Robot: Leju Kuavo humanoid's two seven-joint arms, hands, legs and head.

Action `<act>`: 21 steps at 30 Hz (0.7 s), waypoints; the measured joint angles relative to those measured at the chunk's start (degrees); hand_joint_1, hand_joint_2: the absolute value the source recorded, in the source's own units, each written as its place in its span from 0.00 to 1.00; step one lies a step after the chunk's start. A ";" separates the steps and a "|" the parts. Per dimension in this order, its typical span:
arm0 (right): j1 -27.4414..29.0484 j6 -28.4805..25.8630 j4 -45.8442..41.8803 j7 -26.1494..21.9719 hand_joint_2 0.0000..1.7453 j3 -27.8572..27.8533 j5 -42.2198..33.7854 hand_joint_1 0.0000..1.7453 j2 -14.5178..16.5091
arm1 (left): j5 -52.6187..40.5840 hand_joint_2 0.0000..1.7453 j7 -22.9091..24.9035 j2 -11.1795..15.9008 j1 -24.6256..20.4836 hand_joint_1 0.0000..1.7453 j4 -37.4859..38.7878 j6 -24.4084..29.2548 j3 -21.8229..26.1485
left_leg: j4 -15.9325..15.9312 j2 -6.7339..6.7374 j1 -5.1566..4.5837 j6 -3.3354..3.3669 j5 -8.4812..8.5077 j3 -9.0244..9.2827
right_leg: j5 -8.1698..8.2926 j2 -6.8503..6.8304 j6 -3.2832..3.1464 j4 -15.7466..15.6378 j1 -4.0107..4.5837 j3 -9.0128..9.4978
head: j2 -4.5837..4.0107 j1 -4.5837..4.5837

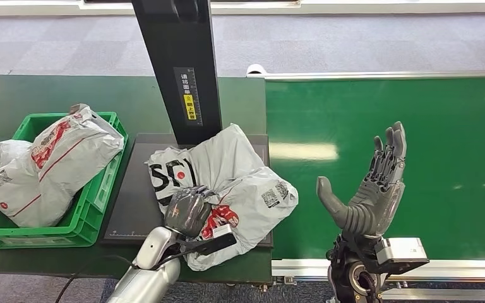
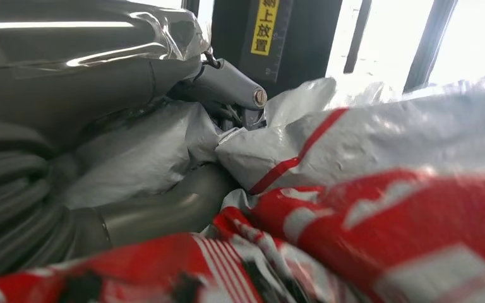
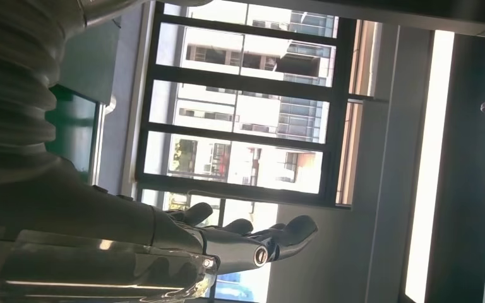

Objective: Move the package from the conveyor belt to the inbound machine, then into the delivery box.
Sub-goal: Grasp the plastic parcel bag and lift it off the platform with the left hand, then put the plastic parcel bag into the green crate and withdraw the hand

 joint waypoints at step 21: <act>5.37 -2.67 -4.73 0.00 1.00 -4.02 -0.37 0.00 -0.59 | 38.21 1.00 -15.44 5.56 19.12 1.00 -55.52 5.73 2.40 | 0.02 0.06 0.04 -0.01 0.01 -0.91 | -0.01 0.07 -0.02 0.01 0.03 -0.94 | 0.00 0.00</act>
